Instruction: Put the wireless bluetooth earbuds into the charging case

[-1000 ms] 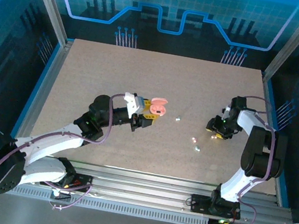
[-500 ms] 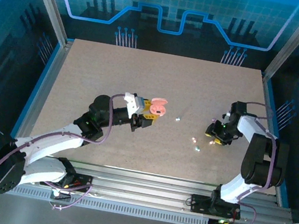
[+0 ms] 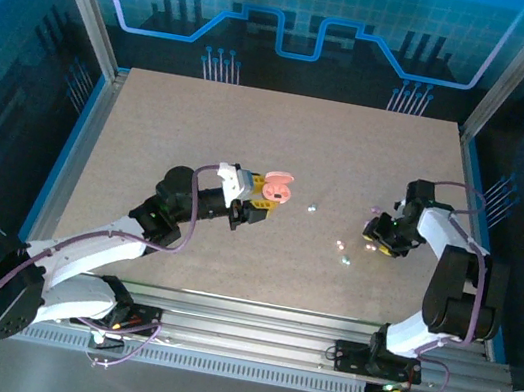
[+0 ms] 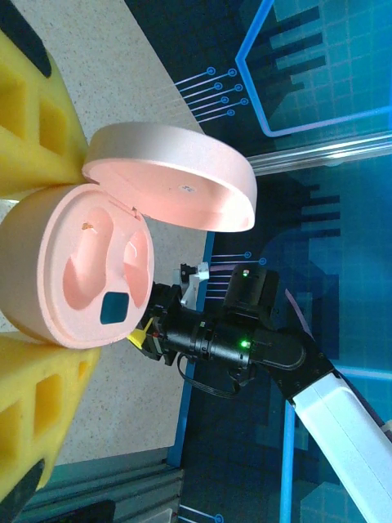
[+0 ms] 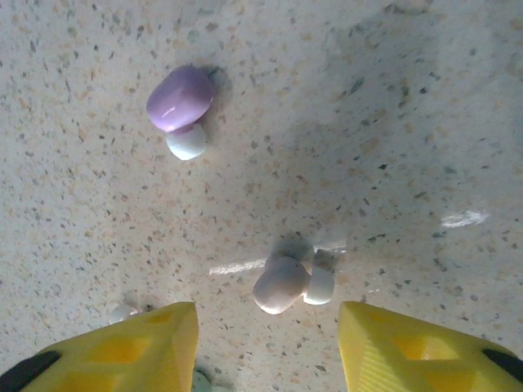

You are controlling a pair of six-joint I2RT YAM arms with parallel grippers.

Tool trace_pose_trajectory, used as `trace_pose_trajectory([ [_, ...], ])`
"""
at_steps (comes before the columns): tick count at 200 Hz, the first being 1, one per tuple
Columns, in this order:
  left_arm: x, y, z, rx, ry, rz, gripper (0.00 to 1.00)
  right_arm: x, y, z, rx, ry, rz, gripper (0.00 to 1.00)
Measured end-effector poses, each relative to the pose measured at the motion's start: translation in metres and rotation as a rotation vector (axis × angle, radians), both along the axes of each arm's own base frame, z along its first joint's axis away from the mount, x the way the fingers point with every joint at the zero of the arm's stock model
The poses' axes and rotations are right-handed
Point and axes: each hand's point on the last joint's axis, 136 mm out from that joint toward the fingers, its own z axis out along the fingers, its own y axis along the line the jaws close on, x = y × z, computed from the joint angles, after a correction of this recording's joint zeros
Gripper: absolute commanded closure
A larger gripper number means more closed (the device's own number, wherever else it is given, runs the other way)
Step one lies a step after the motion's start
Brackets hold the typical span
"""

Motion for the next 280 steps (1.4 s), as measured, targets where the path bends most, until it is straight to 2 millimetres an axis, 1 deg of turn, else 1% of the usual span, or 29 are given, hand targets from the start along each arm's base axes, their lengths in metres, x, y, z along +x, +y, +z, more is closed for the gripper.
trace_pose_trajectory([
  [15,0.000,0.000,0.000,0.000,0.000,0.000,0.61,0.004,0.000,0.001,0.000,-0.009,0.016,0.44],
  [32,0.000,0.000,0.000,0.000,0.000,0.000,0.61,0.013,0.002,0.002,0.016,-0.016,0.037,0.44],
  [49,0.000,0.000,0.000,0.000,0.000,0.000,0.61,0.021,0.005,-0.004,0.037,-0.013,0.048,0.45],
  [64,0.000,0.000,0.000,0.000,0.001,0.000,0.61,0.023,0.007,-0.012,0.050,0.005,0.052,0.46],
  [100,0.000,0.000,-0.003,0.007,0.009,0.000,0.61,0.016,0.008,-0.020,0.056,0.030,0.034,0.48],
  [115,0.000,0.000,-0.004,0.009,0.012,0.000,0.61,0.014,0.008,-0.018,0.060,0.009,0.017,0.48],
  [144,0.000,0.000,-0.004,0.012,0.015,-0.001,0.60,-0.007,0.012,-0.017,0.078,0.028,-0.010,0.50],
  [164,0.000,0.000,-0.004,0.011,0.015,-0.001,0.60,-0.014,0.015,-0.017,0.091,0.033,-0.021,0.50],
  [217,0.000,0.000,-0.004,0.011,0.015,-0.001,0.60,-0.016,0.030,-0.016,0.115,0.033,0.017,0.50],
  [280,0.000,0.000,-0.004,0.011,0.015,0.000,0.60,-0.015,0.030,-0.016,0.098,0.028,0.032,0.49],
])
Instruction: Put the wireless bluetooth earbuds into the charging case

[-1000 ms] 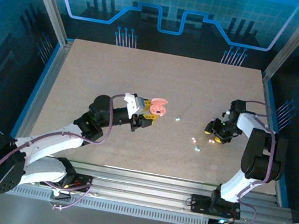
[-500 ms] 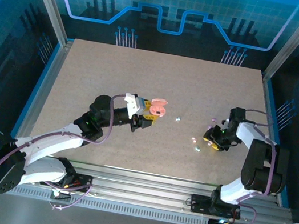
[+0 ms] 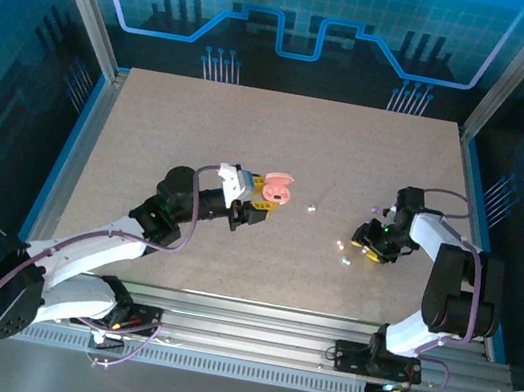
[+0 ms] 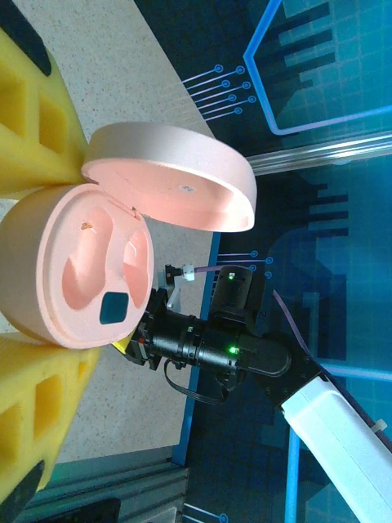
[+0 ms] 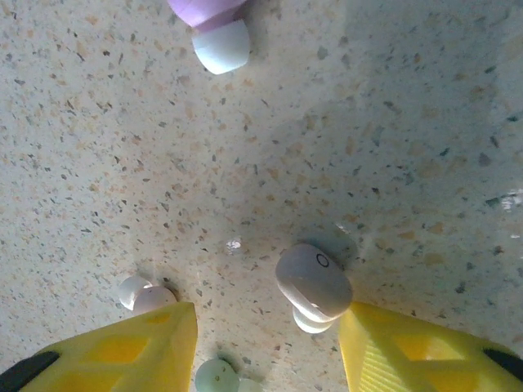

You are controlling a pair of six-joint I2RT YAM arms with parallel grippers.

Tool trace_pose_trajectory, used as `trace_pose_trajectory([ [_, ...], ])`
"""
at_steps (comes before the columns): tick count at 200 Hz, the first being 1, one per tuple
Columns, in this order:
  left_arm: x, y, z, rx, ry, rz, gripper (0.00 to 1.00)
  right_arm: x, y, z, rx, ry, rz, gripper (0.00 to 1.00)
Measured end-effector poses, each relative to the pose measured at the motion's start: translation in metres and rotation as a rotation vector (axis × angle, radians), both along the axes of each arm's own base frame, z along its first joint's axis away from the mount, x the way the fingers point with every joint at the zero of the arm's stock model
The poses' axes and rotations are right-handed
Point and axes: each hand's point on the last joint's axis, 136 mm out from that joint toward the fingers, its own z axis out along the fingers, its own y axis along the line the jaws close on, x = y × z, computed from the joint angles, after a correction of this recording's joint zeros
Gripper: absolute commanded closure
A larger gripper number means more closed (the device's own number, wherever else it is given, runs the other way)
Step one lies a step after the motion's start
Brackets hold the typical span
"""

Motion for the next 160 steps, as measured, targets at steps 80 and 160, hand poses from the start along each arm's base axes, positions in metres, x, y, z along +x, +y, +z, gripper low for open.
trace_pose_trajectory([
  [80,0.000,0.000,0.000,0.000,0.001,-0.001,0.60,0.008,-0.011,0.003,-0.072,-0.025,0.024,0.49],
  [160,0.000,0.000,0.000,0.001,0.001,-0.001,0.60,0.021,-0.011,-0.002,-0.071,-0.023,0.044,0.51],
])
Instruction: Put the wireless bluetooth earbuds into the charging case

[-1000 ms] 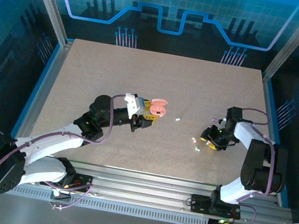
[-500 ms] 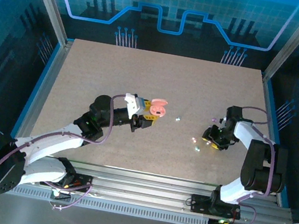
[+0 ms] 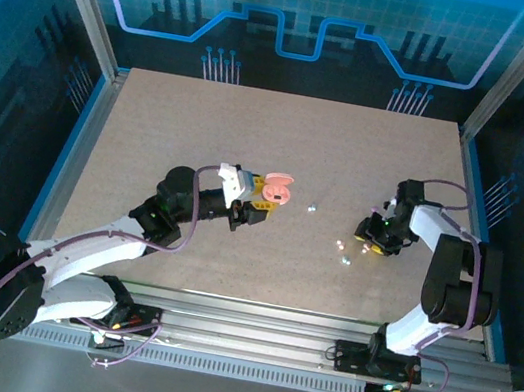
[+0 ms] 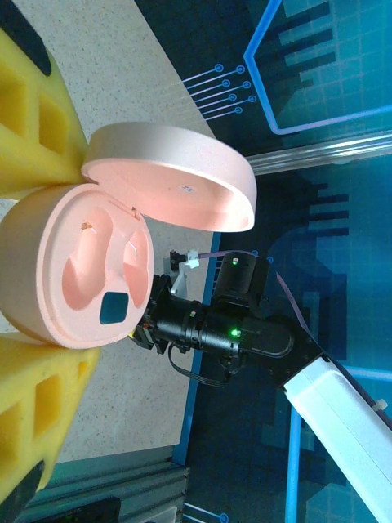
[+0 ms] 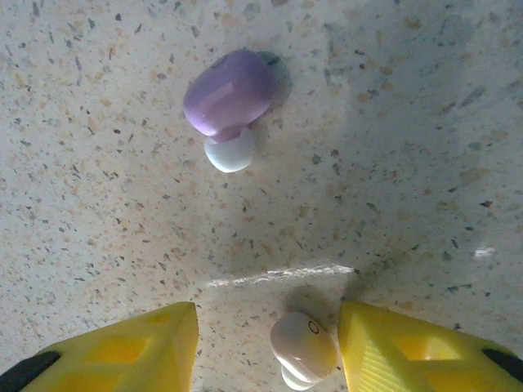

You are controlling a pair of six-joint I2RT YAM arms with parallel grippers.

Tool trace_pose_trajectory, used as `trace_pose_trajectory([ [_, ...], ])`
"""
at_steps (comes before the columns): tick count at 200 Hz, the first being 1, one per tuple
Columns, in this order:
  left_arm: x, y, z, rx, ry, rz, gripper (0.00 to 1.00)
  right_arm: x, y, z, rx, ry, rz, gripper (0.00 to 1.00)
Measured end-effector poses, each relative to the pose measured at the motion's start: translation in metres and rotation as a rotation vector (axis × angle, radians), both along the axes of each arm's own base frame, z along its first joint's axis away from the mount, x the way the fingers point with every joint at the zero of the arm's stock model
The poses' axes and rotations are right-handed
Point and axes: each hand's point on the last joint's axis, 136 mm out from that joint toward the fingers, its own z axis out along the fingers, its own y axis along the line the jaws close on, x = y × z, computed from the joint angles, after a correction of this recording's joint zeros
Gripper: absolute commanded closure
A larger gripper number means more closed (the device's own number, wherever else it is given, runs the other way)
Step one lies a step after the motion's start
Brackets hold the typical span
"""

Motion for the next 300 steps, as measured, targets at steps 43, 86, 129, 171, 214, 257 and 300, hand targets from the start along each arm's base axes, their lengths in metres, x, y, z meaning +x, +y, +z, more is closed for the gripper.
trace_pose_trajectory([
  [43,0.000,0.000,0.000,0.000,0.000,0.000,0.60,-0.001,0.004,-0.003,0.027,0.012,0.004,0.52],
  [86,0.000,0.000,0.000,0.000,0.000,-0.001,0.60,-0.001,0.004,-0.003,0.039,0.014,-0.001,0.54],
  [129,0.000,0.000,0.000,0.000,0.000,-0.001,0.60,-0.001,0.008,-0.001,0.055,0.004,0.006,0.57],
  [171,0.000,0.000,0.000,0.000,0.000,-0.002,0.59,-0.001,0.015,0.006,0.094,-0.016,0.015,0.57],
  [214,0.000,0.000,-0.001,0.001,0.002,-0.002,0.59,-0.003,0.026,0.008,0.122,-0.014,0.041,0.57],
  [257,0.000,0.000,-0.002,0.005,0.006,-0.002,0.59,-0.007,0.031,0.009,0.111,0.001,0.066,0.57],
  [300,0.000,0.000,-0.002,0.005,0.006,-0.001,0.59,-0.001,0.026,0.020,0.013,-0.024,0.105,0.63],
])
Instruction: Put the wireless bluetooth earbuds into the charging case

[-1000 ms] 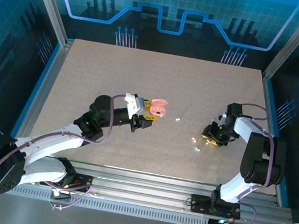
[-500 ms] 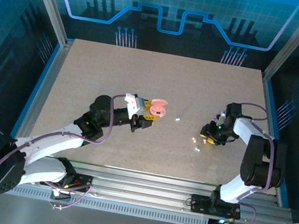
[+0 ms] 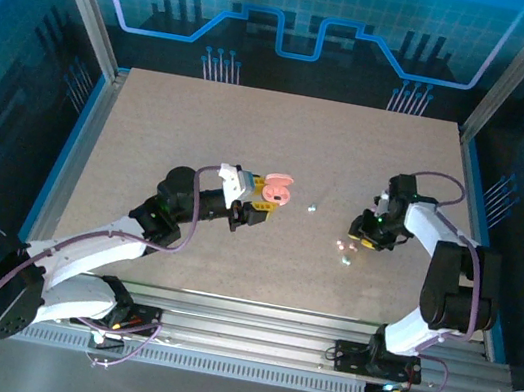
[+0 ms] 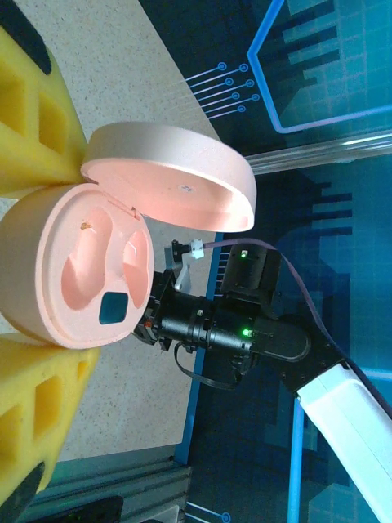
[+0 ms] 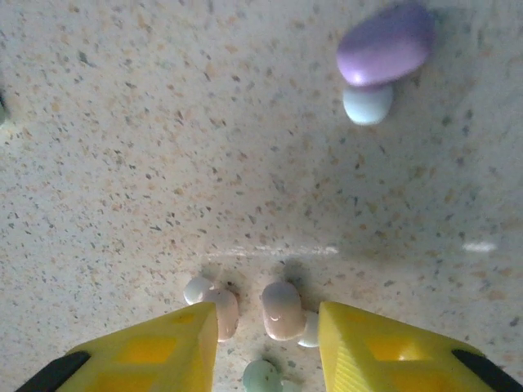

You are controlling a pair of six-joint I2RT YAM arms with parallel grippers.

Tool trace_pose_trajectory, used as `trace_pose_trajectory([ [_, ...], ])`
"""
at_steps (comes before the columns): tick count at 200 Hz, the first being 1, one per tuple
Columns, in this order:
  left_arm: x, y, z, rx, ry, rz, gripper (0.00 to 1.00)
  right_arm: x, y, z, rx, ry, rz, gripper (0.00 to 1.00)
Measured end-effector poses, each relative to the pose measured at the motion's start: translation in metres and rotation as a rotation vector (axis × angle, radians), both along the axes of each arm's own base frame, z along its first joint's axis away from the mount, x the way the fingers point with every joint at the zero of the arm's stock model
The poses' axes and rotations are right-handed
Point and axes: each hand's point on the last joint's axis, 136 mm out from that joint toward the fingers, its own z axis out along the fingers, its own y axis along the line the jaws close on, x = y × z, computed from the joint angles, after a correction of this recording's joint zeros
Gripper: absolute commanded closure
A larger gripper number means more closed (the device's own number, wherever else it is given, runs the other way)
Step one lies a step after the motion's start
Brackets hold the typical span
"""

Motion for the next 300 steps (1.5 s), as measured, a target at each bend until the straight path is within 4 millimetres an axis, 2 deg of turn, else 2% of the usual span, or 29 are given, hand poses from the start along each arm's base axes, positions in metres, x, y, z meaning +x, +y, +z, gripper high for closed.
trace_pose_trajectory([
  [33,0.000,0.000,0.000,0.000,0.000,0.000,0.59,0.009,0.002,0.005,-0.090,-0.005,0.059,0.65],
  [53,0.000,0.000,0.000,0.000,0.000,0.000,0.60,0.011,0.003,0.001,-0.134,0.012,0.083,0.66],
  [99,-0.001,0.001,0.001,-0.001,-0.002,0.001,0.59,-0.003,0.003,-0.017,-0.182,0.110,0.115,0.67],
  [129,-0.001,0.001,0.001,0.001,0.001,0.001,0.59,-0.008,0.005,-0.021,-0.187,0.140,0.134,0.68],
  [300,0.000,0.001,0.001,0.001,0.001,0.008,0.59,-0.007,0.005,-0.027,-0.198,0.175,0.155,0.73],
])
